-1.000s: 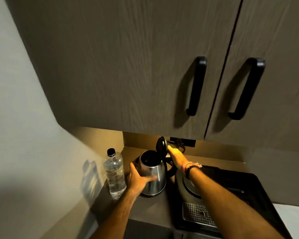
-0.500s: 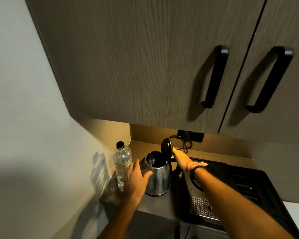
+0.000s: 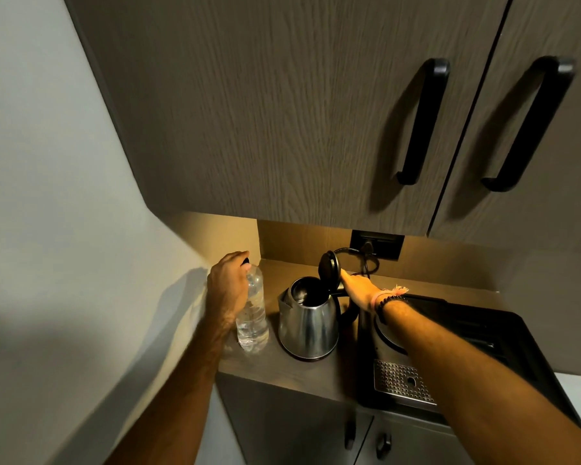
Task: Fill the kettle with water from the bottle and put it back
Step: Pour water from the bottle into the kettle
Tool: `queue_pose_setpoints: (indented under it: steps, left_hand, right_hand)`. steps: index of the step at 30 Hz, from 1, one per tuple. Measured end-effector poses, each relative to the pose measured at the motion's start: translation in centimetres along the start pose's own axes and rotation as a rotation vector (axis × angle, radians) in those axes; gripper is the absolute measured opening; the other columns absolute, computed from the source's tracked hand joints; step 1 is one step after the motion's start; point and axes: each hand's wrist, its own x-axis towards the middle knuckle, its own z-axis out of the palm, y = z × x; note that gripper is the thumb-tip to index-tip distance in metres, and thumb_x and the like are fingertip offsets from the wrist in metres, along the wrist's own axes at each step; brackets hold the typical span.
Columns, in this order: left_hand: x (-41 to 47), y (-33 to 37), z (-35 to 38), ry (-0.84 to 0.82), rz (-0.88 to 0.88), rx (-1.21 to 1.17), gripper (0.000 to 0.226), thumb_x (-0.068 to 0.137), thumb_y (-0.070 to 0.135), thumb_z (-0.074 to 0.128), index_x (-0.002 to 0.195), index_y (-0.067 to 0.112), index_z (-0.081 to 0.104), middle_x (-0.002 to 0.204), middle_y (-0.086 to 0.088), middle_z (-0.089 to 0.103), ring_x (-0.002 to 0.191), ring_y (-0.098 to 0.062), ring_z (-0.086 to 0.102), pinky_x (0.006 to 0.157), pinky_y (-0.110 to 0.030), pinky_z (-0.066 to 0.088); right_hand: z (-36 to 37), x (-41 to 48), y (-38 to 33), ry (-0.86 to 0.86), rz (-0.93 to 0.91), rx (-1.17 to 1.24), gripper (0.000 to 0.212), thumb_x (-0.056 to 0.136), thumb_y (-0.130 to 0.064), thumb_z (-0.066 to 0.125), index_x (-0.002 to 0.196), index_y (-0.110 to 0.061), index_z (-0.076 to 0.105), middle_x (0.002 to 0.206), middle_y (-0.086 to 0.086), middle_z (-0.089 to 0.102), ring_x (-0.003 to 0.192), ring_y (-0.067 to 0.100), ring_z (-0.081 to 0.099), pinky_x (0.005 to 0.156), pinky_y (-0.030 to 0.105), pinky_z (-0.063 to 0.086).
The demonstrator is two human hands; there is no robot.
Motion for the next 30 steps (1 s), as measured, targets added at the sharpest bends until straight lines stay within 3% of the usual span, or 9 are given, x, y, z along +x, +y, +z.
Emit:
queue_pose_setpoints:
  steps: [4, 10, 14, 17, 20, 24, 26, 30]
  left_hand:
    - [0.6, -0.3, -0.1, -0.008, -0.07, -0.033, 0.03, 0.093, 0.017, 0.066, 0.122, 0.008, 0.069, 0.121, -0.012, 0.069, 0.107, -0.028, 0.064, 0.094, -0.035, 0.047]
    - [1.8, -1.0, -0.7, -0.079, -0.115, -0.096, 0.04, 0.081, 0.037, 0.079, 0.111, 0.011, 0.073, 0.112, -0.01, 0.069, 0.1, -0.027, 0.065, 0.09, -0.049, 0.055]
    - [1.3, -0.4, -0.9, 0.049, -0.151, -0.189, 0.043, 0.074, 0.039, 0.085, 0.105, 0.012, 0.074, 0.108, -0.007, 0.071, 0.098, -0.025, 0.066, 0.087, -0.043, 0.056]
    - [-1.4, 0.6, 0.2, 0.21, -0.023, -0.159, 0.037, 0.078, 0.033, 0.081, 0.109, 0.013, 0.072, 0.109, -0.003, 0.071, 0.101, -0.019, 0.059, 0.081, -0.035, 0.051]
    - [-6.7, 0.8, 3.6, 0.03, 0.04, -0.131, 0.032, 0.082, 0.023, 0.078, 0.113, 0.015, 0.071, 0.111, -0.002, 0.071, 0.105, -0.02, 0.059, 0.086, -0.035, 0.05]
    - [-12.6, -2.0, 8.5, -0.262, -0.231, -0.047, 0.025, 0.082, 0.01, 0.075, 0.107, 0.012, 0.071, 0.107, -0.006, 0.071, 0.105, -0.026, 0.063, 0.081, -0.031, 0.048]
    - [-13.9, -3.4, 9.7, -0.305, -0.332, 0.002, 0.024, 0.08, 0.009, 0.077, 0.103, 0.01, 0.07, 0.105, -0.009, 0.071, 0.102, -0.03, 0.065, 0.078, -0.032, 0.049]
    - [-14.1, -5.0, 11.5, -0.336, -0.389, 0.067, 0.035, 0.076, 0.012, 0.083, 0.107, 0.007, 0.068, 0.109, -0.014, 0.071, 0.104, -0.034, 0.065, 0.088, -0.046, 0.053]
  right_hand:
    - [0.2, -0.1, 0.0, -0.018, -0.02, 0.006, 0.08, 0.089, -0.073, 0.012, 0.153, -0.03, 0.038, 0.158, 0.013, 0.044, 0.146, 0.038, 0.039, 0.124, 0.062, 0.019]
    - [0.3, -0.1, 0.0, -0.025, -0.022, 0.044, 0.071, 0.097, -0.067, 0.014, 0.154, -0.03, 0.035, 0.159, 0.014, 0.042, 0.147, 0.039, 0.038, 0.121, 0.056, 0.022]
    - [0.4, 0.0, -0.1, -0.02, -0.013, 0.083, 0.071, 0.097, -0.068, 0.014, 0.153, -0.03, 0.037, 0.16, 0.012, 0.042, 0.147, 0.038, 0.037, 0.122, 0.057, 0.022]
    - [0.2, -0.1, -0.2, -0.006, 0.007, 0.104, 0.077, 0.094, -0.072, 0.014, 0.153, -0.03, 0.038, 0.159, 0.012, 0.043, 0.147, 0.038, 0.038, 0.123, 0.057, 0.022]
    - [0.2, -0.2, -0.3, 0.01, 0.016, 0.119, 0.079, 0.092, -0.074, 0.014, 0.152, -0.031, 0.04, 0.159, 0.012, 0.043, 0.147, 0.038, 0.038, 0.124, 0.057, 0.022]
    - [0.1, 0.0, -0.2, 0.019, 0.083, 0.084, 0.105, 0.069, -0.091, 0.006, 0.151, -0.036, 0.042, 0.159, 0.009, 0.045, 0.148, 0.038, 0.036, 0.123, 0.065, 0.014]
    - [0.0, 0.3, 0.0, 0.014, 0.093, 0.051, 0.114, 0.06, -0.095, 0.003, 0.149, -0.038, 0.044, 0.158, 0.007, 0.046, 0.148, 0.038, 0.036, 0.122, 0.068, 0.011]
    - [0.2, 0.9, 0.5, 0.011, 0.103, 0.039, 0.112, 0.06, -0.096, 0.002, 0.147, -0.04, 0.044, 0.157, 0.006, 0.048, 0.147, 0.038, 0.038, 0.121, 0.069, 0.011]
